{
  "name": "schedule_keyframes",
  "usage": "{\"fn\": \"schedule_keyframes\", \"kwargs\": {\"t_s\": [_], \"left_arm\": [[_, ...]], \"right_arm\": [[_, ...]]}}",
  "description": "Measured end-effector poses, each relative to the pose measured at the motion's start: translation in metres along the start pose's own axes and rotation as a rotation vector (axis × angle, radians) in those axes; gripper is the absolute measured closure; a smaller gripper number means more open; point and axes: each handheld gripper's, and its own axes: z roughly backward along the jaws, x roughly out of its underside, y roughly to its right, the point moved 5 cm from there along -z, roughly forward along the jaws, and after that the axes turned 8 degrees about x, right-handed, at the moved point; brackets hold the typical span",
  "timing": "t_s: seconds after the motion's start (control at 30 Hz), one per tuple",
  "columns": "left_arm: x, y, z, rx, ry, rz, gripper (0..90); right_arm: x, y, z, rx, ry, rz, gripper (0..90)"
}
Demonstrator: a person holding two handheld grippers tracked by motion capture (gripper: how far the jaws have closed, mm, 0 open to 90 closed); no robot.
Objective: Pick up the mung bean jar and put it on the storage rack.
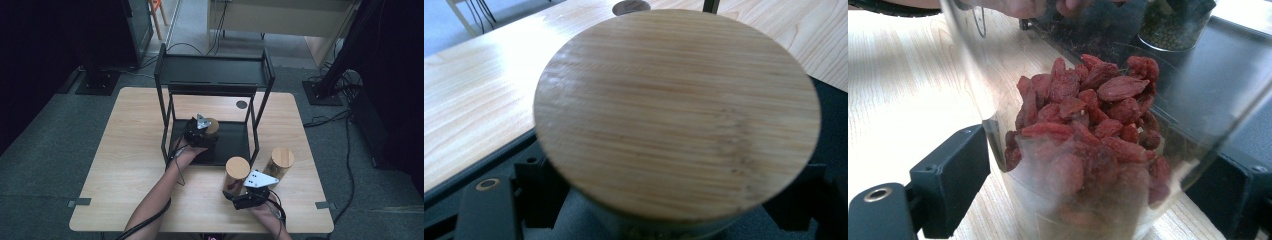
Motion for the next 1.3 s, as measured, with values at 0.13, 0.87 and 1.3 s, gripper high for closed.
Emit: {"fn": "schedule_keyframes", "kwargs": {"t_s": [0.13,0.87,1.3], "left_arm": [[0.001,0.001,0.002,0.012,0.010,0.006,20.2],[0.010,0.003,0.014,-0.008,0.032,0.040,20.2],[0.019,0.009,0.020,-0.036,0.018,0.012,20.2]], "right_arm": [[0.000,0.000,0.000,0.000,0.001,0.000,10.1],[0.000,0.000,-0.001,-0.003,-0.002,-0.003,10.1],[0.000,0.000,-0.001,-0.002,-0.005,-0.002,10.1]]}}
